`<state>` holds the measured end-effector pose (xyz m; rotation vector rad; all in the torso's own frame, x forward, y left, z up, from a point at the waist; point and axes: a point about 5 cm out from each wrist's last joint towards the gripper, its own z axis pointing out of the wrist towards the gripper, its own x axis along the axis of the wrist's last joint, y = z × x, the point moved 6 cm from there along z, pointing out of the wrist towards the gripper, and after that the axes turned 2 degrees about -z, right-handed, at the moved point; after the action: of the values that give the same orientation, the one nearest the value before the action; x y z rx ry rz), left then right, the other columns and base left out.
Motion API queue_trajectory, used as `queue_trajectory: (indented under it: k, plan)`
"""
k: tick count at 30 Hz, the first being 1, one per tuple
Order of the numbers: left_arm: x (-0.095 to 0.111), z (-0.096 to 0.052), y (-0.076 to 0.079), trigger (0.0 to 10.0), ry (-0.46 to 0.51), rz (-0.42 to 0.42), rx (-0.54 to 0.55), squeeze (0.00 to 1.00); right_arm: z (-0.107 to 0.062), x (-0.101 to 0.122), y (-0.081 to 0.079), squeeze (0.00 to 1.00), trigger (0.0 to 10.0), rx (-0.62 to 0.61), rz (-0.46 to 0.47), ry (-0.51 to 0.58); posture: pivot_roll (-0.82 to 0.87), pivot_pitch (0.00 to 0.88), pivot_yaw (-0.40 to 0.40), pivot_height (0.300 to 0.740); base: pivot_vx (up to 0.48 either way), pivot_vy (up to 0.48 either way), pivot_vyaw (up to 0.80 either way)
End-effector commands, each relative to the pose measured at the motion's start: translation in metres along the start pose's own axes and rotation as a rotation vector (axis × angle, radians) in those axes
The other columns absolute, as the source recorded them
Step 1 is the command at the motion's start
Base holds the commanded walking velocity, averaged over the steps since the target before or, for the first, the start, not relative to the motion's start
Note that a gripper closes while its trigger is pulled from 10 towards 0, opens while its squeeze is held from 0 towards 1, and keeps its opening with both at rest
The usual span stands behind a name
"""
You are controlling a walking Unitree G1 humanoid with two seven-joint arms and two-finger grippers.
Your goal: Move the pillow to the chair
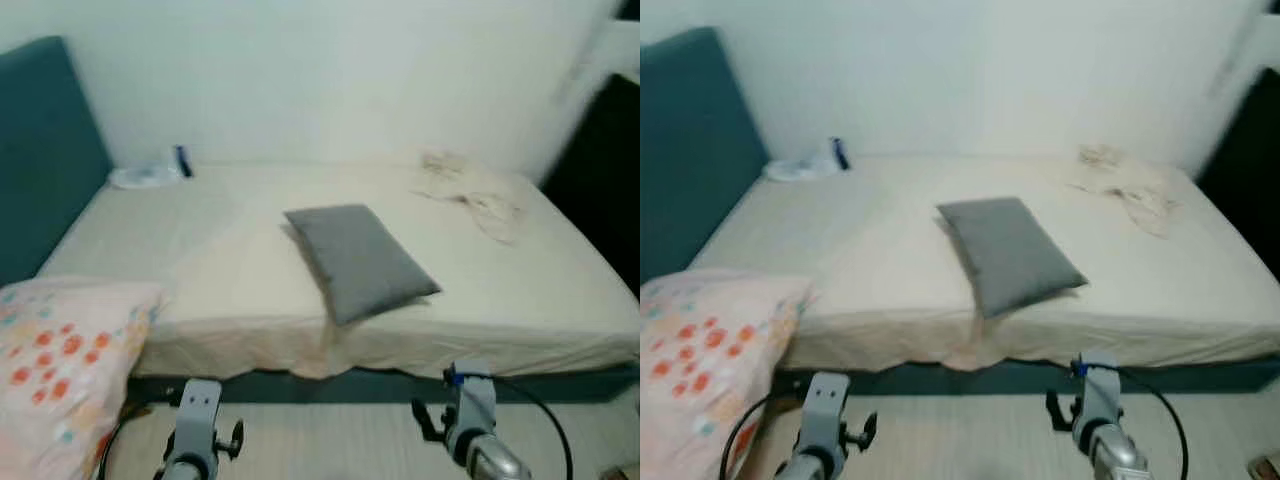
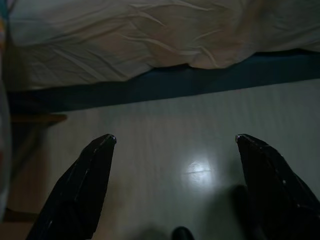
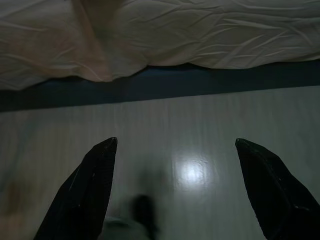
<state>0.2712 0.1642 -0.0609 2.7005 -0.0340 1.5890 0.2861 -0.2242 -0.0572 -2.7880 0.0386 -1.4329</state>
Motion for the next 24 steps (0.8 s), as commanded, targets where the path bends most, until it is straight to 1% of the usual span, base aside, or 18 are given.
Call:
queue_trajectory:
  k: [1, 6, 8, 12, 15, 18, 21, 22, 23, 24]
  plan:
    - [-0.004, -0.001, -0.002, 10.0, -0.016, 0.0, 0.004, 0.0, 0.002, 0.004, -0.001, 0.0, 10.0, 0.003, -0.013, 0.011, -0.07, 0.019, 0.01, 0.74, 0.0, 0.0, -0.76]
    - [-0.002, 0.0, -0.004, 10.0, -0.005, 0.004, 0.01, 0.0, 0.004, 0.005, -0.006, 0.0, 10.0, 0.018, -0.025, 0.011, -0.05, 0.015, 0.002, 0.74, 0.0, 0.0, -0.76]
    - [-0.003, -0.002, -0.008, 10.0, -0.003, 0.004, 0.015, 0.0, 0.004, 0.004, -0.011, 0.0, 10.0, 0.028, -0.036, 0.011, -0.04, 0.015, 0.003, 0.74, 0.0, 0.0, -0.76]
    - [-0.004, -0.003, -0.011, 10.0, -0.006, 0.011, 0.014, 0.0, 0.005, 0.002, -0.015, 0.0, 10.0, 0.029, -0.035, 0.011, -0.04, 0.011, 0.004, 0.74, 0.0, 0.0, -0.76]
    - [-0.005, -0.005, -0.018, 10.0, -0.008, 0.019, 0.019, 0.0, 0.006, 0.0, -0.025, 0.0, 10.0, 0.048, -0.031, 0.007, -0.02, 0.012, 0.004, 0.74, 0.0, 0.0, -0.76]
    - [-0.004, -0.006, -0.03, 10.0, -0.01, 0.029, 0.045, 0.0, 0.01, -0.002, -0.043, 0.0, 10.0, 0.091, -0.053, -0.005, -0.01, 0.002, 0.0, 0.74, 0.0, 0.0, -0.76]
    - [-0.006, -0.008, -0.038, 10.0, -0.014, 0.027, 0.06, 0.0, 0.011, -0.003, -0.056, 0.0, 10.0, 0.122, -0.075, -0.005, 0.01, 0.0, -0.006, 0.74, 0.0, 0.0, -0.76]
    - [-0.007, -0.008, -0.04, 10.0, -0.014, 0.031, 0.061, 0.0, 0.011, -0.002, -0.06, 0.0, 10.0, 0.131, -0.073, -0.005, 0.01, 0.0, -0.008, 0.74, 0.0, 0.0, -0.76]
    - [-0.007, -0.008, -0.04, 10.0, -0.014, 0.031, 0.061, 0.0, 0.011, -0.002, -0.06, 0.0, 10.0, 0.131, -0.073, -0.005, 0.01, 0.0, -0.008, 0.74, 0.0, 0.0, -0.76]
    - [-0.007, -0.009, -0.043, 10.0, -0.014, 0.046, 0.064, 0.0, 0.012, -0.002, -0.068, 0.0, 10.0, 0.151, -0.079, -0.007, 0.02, 0.0, -0.01, 0.74, 0.0, 0.0, -0.76]
